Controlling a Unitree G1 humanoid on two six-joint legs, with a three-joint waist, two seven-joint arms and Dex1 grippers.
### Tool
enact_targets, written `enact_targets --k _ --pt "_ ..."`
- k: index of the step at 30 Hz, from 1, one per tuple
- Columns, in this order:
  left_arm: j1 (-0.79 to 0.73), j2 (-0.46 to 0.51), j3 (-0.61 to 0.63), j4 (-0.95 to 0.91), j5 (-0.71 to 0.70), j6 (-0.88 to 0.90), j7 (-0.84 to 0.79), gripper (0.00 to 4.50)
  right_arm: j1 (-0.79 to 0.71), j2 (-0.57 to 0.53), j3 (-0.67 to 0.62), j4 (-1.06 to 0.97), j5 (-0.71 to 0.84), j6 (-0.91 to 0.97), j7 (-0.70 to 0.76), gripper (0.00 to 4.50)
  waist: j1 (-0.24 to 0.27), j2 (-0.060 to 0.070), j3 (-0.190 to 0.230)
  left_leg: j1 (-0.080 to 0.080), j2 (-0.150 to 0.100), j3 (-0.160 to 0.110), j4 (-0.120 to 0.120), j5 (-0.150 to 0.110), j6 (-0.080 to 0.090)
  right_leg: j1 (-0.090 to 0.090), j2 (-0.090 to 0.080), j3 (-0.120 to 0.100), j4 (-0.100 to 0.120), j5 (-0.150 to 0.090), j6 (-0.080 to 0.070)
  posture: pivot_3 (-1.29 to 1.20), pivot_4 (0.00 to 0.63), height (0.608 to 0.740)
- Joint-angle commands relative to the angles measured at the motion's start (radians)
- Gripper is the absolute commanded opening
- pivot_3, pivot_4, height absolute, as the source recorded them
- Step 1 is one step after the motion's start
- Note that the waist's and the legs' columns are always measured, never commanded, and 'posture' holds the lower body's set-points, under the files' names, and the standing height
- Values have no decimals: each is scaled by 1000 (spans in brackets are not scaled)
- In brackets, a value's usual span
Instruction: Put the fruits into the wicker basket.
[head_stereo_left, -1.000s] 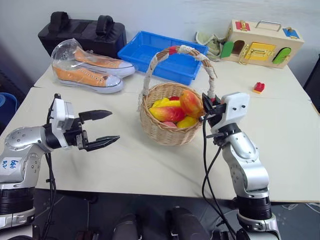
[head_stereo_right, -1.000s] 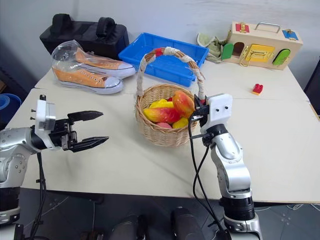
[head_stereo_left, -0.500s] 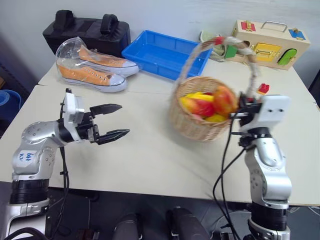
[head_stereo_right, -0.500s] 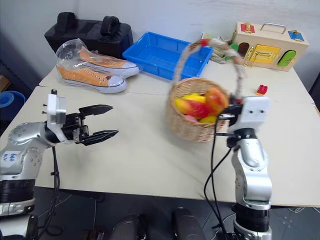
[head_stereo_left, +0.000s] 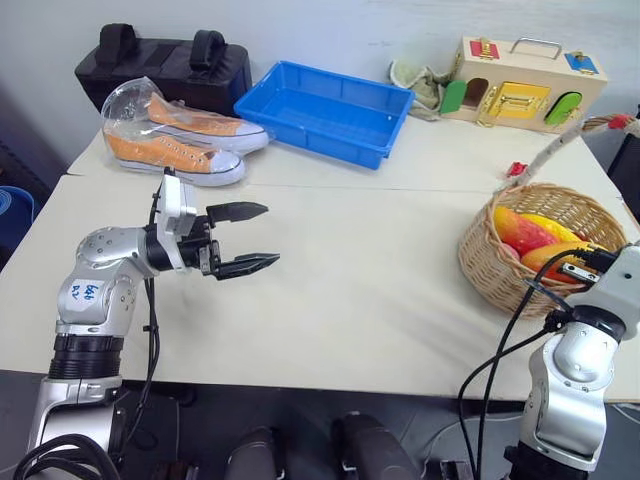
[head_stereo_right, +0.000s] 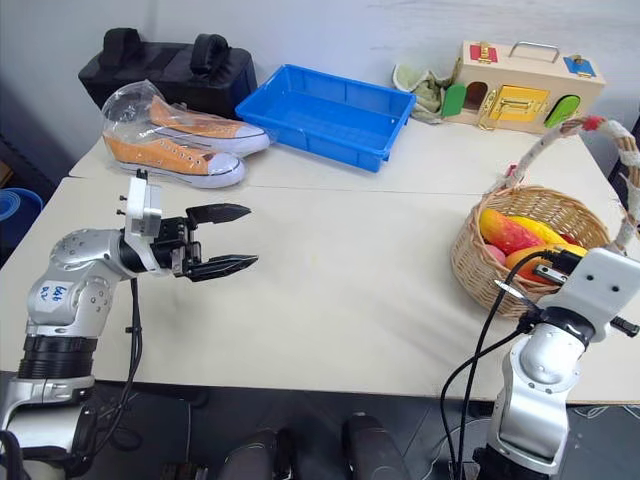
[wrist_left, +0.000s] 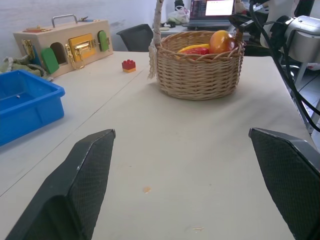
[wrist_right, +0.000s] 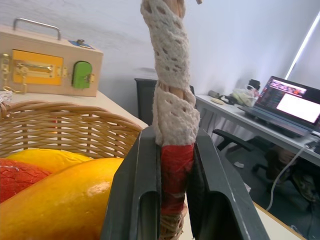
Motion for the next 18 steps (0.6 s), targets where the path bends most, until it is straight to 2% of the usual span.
enact_targets --k 1,2,8,14,16,18 --pt "-14 6 10 -13 -1 -7 -3 4500 -35 29 -10 6 7 -41 -44 284 0 0 0 0 0 0 0 0 0 0 0 0 0 0 0 0 150 740" --pt "-14 7 10 -14 -1 -7 -4 4500 -41 33 -9 13 15 -54 -42 284 0 0 0 0 0 0 0 0 0 0 0 0 0 0 0 0 150 740" --pt "8 27 31 -24 -3 -3 2 4500 -34 -20 -22 -4 65 -98 48 2262 1 0 0 0 0 0 0 0 0 0 0 0 0 0 0 0 150 740" --pt "44 52 47 -18 -2 -7 2 4500 64 -144 -45 -116 227 -148 284 4389 2 0 0 0 0 -1 -1 0 0 0 0 0 -1 0 0 0 150 740" --pt "66 71 60 19 13 -13 -4 4500 177 -251 -43 -165 276 -208 468 4479 3 0 0 0 0 -1 -1 0 1 1 0 0 -2 0 0 0 150 740" --pt "86 89 70 59 26 -27 -14 4500 245 -328 -82 -169 322 -274 577 4479 1 0 0 0 0 -2 -2 -1 1 2 0 -1 -3 0 0 0 150 740"
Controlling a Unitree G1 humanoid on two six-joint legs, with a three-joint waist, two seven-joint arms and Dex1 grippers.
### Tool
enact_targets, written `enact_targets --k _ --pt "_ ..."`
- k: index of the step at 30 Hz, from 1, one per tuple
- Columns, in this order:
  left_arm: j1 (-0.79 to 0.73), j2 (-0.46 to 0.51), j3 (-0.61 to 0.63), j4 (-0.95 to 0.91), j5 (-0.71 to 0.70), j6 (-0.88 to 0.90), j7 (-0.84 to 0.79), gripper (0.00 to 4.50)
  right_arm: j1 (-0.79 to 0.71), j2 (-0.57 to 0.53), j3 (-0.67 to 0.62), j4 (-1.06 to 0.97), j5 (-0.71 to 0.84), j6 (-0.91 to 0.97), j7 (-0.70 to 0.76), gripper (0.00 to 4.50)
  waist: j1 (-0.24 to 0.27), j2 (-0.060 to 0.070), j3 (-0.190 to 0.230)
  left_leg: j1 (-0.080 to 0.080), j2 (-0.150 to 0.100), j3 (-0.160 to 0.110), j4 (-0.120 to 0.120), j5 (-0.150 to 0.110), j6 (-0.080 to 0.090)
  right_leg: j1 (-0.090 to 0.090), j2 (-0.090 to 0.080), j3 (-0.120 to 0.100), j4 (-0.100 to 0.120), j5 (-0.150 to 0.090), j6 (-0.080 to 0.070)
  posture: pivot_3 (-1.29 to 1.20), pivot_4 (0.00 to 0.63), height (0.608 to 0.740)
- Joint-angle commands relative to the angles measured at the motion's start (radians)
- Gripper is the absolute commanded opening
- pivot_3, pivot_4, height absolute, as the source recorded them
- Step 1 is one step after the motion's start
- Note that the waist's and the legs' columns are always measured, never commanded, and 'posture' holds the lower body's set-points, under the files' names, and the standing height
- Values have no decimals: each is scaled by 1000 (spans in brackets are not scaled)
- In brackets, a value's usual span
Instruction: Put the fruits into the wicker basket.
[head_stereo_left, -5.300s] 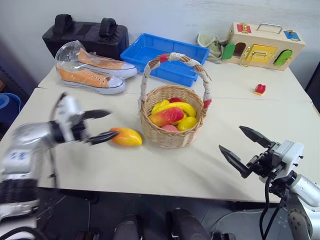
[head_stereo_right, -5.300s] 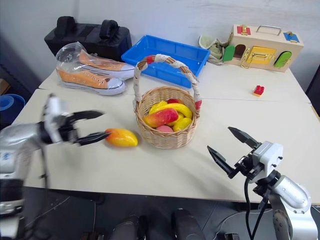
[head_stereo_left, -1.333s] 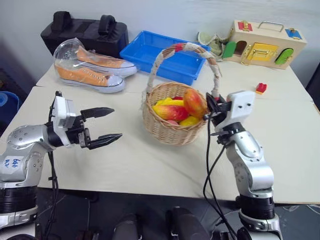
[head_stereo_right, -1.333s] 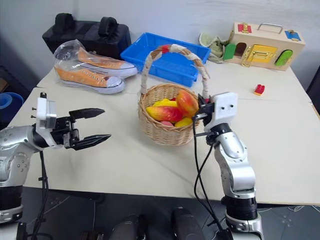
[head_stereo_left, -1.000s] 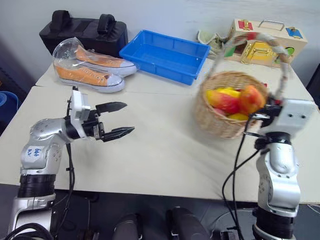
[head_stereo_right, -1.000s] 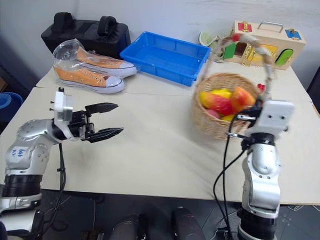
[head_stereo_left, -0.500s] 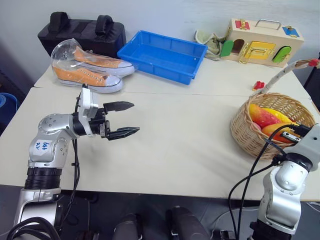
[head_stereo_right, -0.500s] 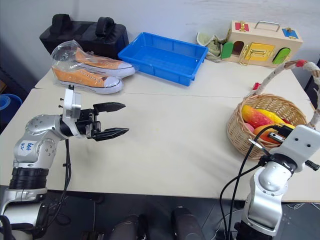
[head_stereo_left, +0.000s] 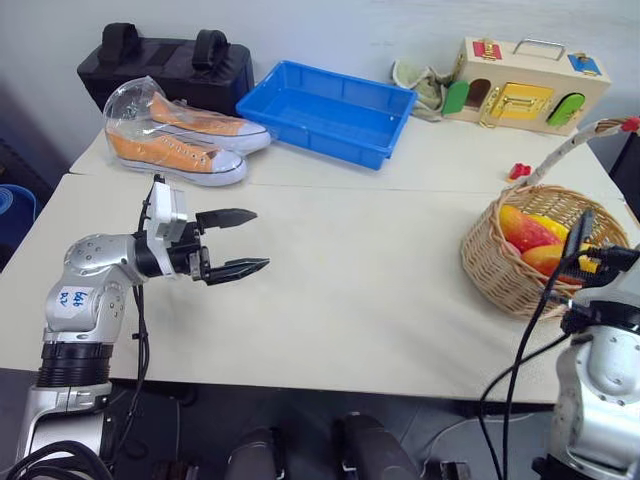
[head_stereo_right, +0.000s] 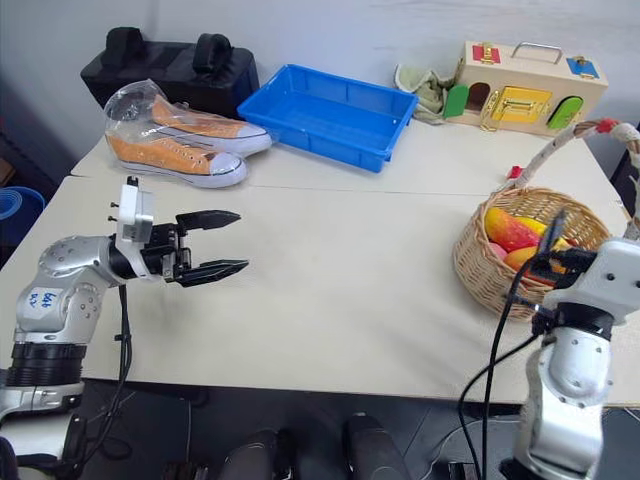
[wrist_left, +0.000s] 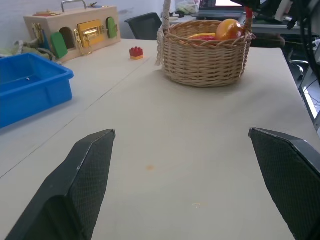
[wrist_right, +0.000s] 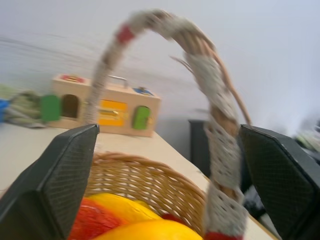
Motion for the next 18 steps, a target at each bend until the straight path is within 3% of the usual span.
enact_targets --k 1,7,13,18 --pt "28 35 37 58 24 -35 -19 4500 66 -99 -81 -44 96 -118 182 4479 -4 0 0 0 0 0 0 0 0 0 0 0 -1 0 0 0 150 740" --pt "83 83 70 107 52 -140 -70 4500 66 -284 -108 38 330 -123 477 4479 -1 -1 1 4 0 1 0 -1 2 5 0 1 -2 1 0 0 150 740" --pt "189 107 118 14 27 -124 -66 4500 -101 -379 -85 180 379 -160 587 4479 0 -1 1 4 0 1 0 -4 4 6 -1 0 -5 1 0 0 150 740" --pt "253 106 150 -47 18 -108 -41 4500 -185 -369 -28 248 380 -144 604 4479 1 -1 1 4 0 0 0 -4 4 6 -1 0 -6 1 0 0 150 740"
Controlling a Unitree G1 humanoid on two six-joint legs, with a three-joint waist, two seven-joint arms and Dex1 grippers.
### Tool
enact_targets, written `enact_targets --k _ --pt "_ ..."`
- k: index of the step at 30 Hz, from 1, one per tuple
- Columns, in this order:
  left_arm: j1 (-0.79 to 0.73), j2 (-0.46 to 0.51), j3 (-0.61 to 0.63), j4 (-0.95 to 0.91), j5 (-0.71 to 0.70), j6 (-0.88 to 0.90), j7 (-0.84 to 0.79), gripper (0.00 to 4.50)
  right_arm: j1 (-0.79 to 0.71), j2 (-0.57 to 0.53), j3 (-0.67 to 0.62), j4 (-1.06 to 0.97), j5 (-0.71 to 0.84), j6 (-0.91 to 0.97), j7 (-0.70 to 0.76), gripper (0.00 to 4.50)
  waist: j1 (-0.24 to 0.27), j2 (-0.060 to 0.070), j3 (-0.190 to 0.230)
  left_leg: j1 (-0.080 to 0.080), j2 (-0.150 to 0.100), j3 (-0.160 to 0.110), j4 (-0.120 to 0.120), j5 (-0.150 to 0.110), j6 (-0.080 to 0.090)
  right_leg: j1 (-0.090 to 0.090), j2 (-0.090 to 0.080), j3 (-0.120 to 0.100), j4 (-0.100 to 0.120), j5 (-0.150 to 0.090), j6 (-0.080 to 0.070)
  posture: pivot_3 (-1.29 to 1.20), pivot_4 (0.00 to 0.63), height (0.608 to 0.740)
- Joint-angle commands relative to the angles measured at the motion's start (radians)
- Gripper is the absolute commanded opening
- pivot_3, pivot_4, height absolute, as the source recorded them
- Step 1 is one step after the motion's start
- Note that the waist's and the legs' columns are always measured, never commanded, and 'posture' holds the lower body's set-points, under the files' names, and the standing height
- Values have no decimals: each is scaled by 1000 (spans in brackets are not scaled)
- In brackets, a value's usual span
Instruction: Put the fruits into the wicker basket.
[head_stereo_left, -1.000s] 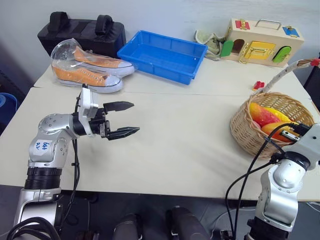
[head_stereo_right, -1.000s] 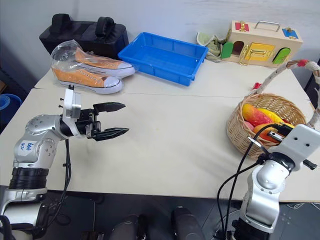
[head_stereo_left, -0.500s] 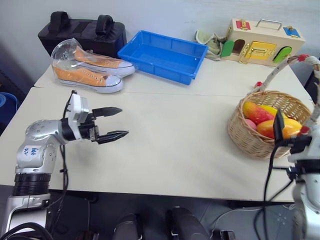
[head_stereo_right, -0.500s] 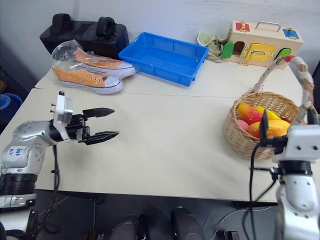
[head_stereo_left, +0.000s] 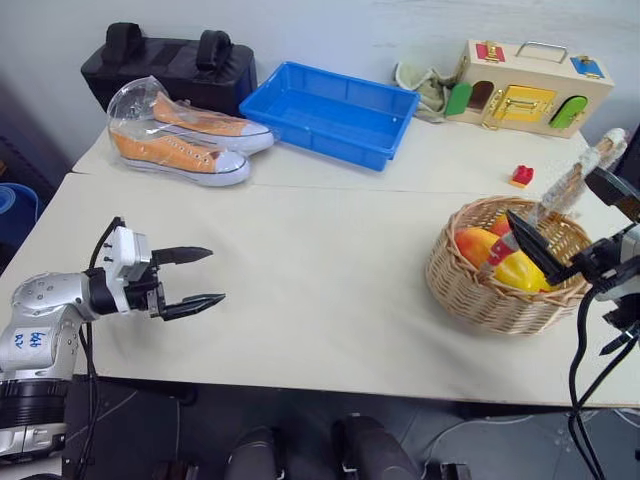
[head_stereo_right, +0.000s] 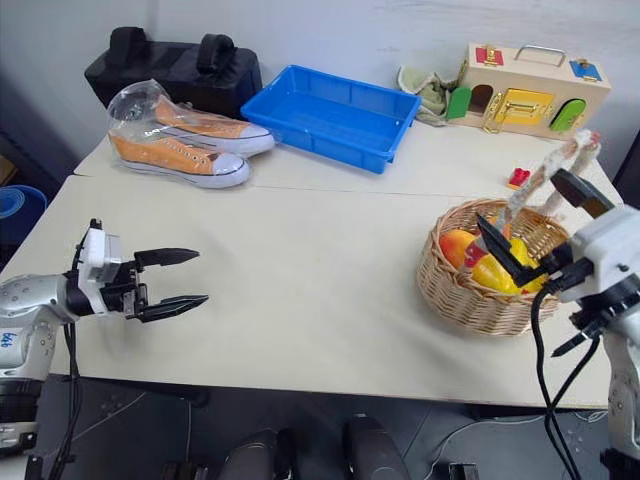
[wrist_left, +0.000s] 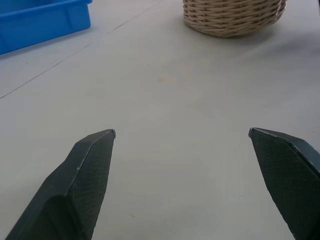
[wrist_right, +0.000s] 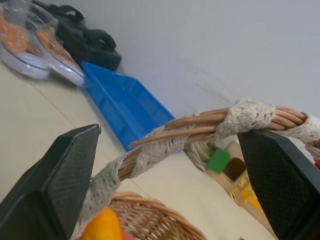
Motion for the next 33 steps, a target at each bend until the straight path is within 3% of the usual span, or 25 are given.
enact_targets --k 1,11,16,21,25,33 --pt "28 12 42 -66 -30 10 17 4500 -5 14 4 3 16 -11 -2 4479 2 0 0 0 0 0 0 0 0 0 0 0 0 0 0 0 150 740" --pt "-20 6 9 -59 -32 39 11 4500 209 120 -27 -166 102 101 -75 4479 6 0 0 0 0 -1 0 -1 0 1 0 -1 -1 0 0 0 150 740" --pt "-58 3 -11 -38 -31 53 -13 4500 338 73 -16 -240 211 183 24 4479 3 0 0 1 0 -1 0 -1 0 2 0 -1 -1 0 0 0 150 740" --pt "-80 -9 -23 -23 -30 53 -14 4500 311 52 10 -222 226 216 27 4479 -4 0 0 4 0 -1 0 -1 0 5 0 -1 -2 0 0 0 150 740" --pt "-78 -18 -25 -33 -31 55 -4 4500 241 60 62 -187 195 242 5 3666 0 0 0 4 0 -1 0 -1 0 5 0 -1 -2 0 0 0 150 740" --pt "-47 -36 -19 -73 -39 64 21 4500 141 36 136 -114 189 308 24 929 2 0 0 4 0 -1 0 -1 0 6 -1 -1 -3 0 0 0 150 740"
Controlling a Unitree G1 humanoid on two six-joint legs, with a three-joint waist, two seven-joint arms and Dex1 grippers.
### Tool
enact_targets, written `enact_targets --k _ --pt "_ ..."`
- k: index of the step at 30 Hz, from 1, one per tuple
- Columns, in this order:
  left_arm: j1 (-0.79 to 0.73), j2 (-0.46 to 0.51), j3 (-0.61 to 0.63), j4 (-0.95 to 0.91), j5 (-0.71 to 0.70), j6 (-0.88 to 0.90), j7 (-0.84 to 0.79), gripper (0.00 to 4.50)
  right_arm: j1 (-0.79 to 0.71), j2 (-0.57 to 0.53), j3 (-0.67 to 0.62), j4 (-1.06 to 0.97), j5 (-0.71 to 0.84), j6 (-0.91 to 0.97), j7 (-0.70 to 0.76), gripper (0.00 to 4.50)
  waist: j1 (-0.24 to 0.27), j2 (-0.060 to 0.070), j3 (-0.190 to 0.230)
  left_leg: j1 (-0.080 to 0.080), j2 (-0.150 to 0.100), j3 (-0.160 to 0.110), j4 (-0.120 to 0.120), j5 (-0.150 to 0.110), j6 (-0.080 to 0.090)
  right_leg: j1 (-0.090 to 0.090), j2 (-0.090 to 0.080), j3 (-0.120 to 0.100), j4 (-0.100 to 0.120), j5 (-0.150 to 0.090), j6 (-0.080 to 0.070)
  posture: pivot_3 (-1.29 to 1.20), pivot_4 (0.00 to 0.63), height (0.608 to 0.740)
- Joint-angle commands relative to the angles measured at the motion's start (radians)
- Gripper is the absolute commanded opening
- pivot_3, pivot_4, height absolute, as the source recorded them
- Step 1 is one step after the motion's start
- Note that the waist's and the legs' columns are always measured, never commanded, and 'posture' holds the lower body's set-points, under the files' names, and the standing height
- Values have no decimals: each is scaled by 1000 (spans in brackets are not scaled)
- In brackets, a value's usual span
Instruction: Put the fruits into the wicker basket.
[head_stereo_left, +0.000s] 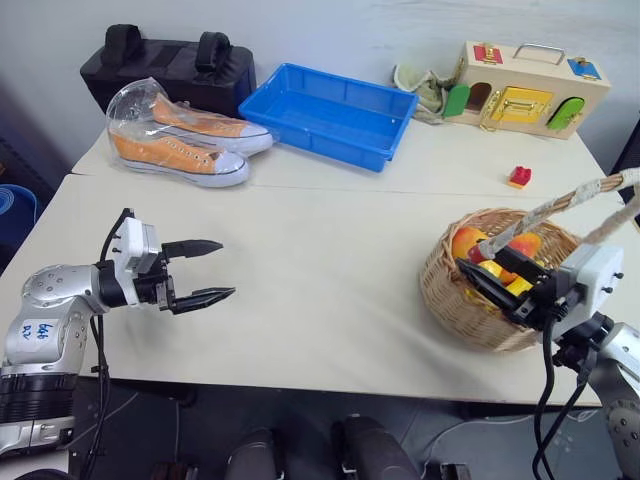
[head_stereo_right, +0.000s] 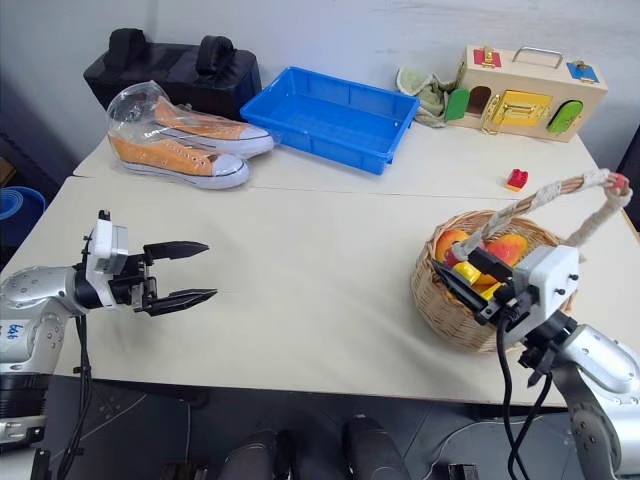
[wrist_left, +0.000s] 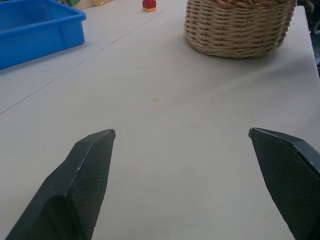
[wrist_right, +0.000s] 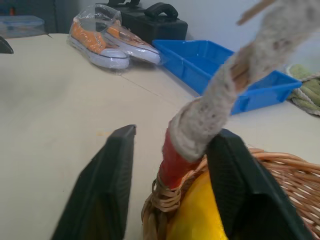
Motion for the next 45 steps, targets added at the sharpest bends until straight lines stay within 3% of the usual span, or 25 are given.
enact_targets --k 1,3,9,13,16,23,30,33,40,45 --pt "6 -5 18 -45 -25 4 16 4500 -13 -41 13 7 32 42 50 564 2 0 0 0 0 0 0 0 0 0 0 0 0 0 0 0 150 740" --pt "4 -9 20 -49 -25 8 21 4500 -13 -68 9 18 73 54 119 312 4 0 0 0 0 0 0 0 0 0 0 0 -1 0 0 0 150 740" --pt "13 -12 21 -55 -26 11 28 4500 -45 -212 -13 76 219 101 426 310 4 0 0 1 0 -1 0 -1 2 3 0 -1 -4 0 1 0 150 740" --pt "5 -20 14 -56 -26 13 38 4500 -198 -357 40 221 248 213 572 310 0 1 1 1 0 0 1 -2 3 4 0 -1 -5 1 1 0 150 740" --pt "3 -28 9 -61 -26 15 44 4500 -329 -424 128 384 153 179 698 310 2 1 1 1 0 -1 0 -3 6 4 -1 -1 -5 1 1 0 150 740" --pt "3 -41 9 -66 -22 13 52 4500 -643 -437 317 811 -109 -47 921 310 -4 1 1 2 0 0 2 -4 5 6 -2 -2 -8 1 1 0 150 740" --pt "-14 -46 5 -60 -19 14 58 4500 -870 -427 479 1226 -229 -336 954 310 0 1 1 3 0 0 3 -4 5 8 -3 -2 -8 1 1 0 150 740" --pt "-19 -45 5 -61 -19 14 60 4500 -936 -443 525 1354 -277 -374 954 310 0 1 1 4 -1 0 4 -4 7 9 -4 -2 -8 2 2 0 150 740" --pt "-8 -46 9 -66 -21 13 62 4500 -977 -452 513 1378 -239 -369 954 2544 1 7 4 2 -2 0 3 -5 8 7 -5 -4 -10 2 3 0 150 740" --pt "0 -43 14 -67 -25 18 60 4500 -875 -521 428 1300 -189 -352 954 4248 0 8 5 2 0 0 1 -5 5 5 -3 -4 -10 2 3 0 150 740"
